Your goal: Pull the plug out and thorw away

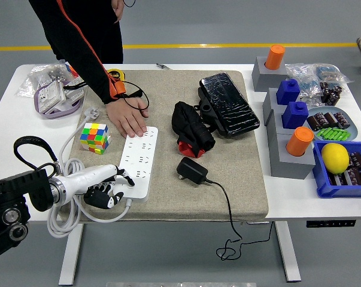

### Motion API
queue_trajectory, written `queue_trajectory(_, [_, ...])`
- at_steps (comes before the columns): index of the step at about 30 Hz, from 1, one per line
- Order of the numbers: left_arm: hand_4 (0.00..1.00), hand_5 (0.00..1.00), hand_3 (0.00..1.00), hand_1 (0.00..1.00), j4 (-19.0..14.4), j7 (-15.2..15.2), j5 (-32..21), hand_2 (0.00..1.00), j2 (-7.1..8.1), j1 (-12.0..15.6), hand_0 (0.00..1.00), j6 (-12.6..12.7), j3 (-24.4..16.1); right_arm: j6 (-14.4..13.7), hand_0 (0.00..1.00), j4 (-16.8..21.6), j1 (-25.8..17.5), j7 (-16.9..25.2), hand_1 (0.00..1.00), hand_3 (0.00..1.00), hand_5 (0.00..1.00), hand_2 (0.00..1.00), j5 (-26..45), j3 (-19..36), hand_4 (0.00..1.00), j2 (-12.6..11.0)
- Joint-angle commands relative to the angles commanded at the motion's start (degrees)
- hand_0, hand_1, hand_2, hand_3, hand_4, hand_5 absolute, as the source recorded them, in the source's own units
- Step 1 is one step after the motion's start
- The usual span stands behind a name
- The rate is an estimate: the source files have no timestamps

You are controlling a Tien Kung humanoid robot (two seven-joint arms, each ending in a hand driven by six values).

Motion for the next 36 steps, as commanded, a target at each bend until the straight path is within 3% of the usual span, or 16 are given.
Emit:
queue_trajectory(17, [0.434,0.002,0.717,0.061,1.47,-0.02,0.64,0.114,0.0,-0.04,0.062,-0.13,0.92,0.02,0.641,0.0,0.01,0.0,0.677,0.601,0.474,0.685,-0.03,0.19,0.998,0.06])
queue_trajectory(28, [0.44,0.002,0.705,0.061,-4.14,0.71,-1.56,0.116,-0.59,1.96,0.063,-1.02,-9.8,0.0,0.64,0.0,0.12,0.02,0.677,0.601,0.475,0.685,-0.12,0.21,0.998,0.16])
queue_trajectory(31, [0.44,0.002,0.705,0.061,-3.29,-1.19,-0.84,0.116,-1.15,1.54,0.063,-0.41,-10.83,0.0,0.64,0.0,0.09,-0.03,0.677,0.601,0.475,0.685,-0.18,0.35,0.998,0.17])
queue_trajectory(33, [0.44,0.002,0.705,0.061,-1.25,-4.86,1.66,0.116,-2.37,0.92,0.063,1.78,-11.5,0.01,0.64,0.0,0.09,-0.08,0.677,0.601,0.475,0.685,-0.25,0.46,0.998,0.2])
queue_trajectory(34, [0.487,0.002,0.671,0.078,-0.66,-6.05,2.08,0.135,-2.75,0.75,0.084,2.32,-11.65,0.01,0.641,0.0,0.09,-0.07,0.677,0.602,0.474,0.685,-0.21,0.43,0.998,0.2])
queue_trajectory(36, [0.487,0.002,0.671,0.078,1.06,-7.48,3.05,0.135,-3.95,0.16,0.084,3.19,-11.91,0.0,0.641,0.0,0.18,-0.02,0.677,0.602,0.474,0.685,-0.13,0.27,0.998,0.2])
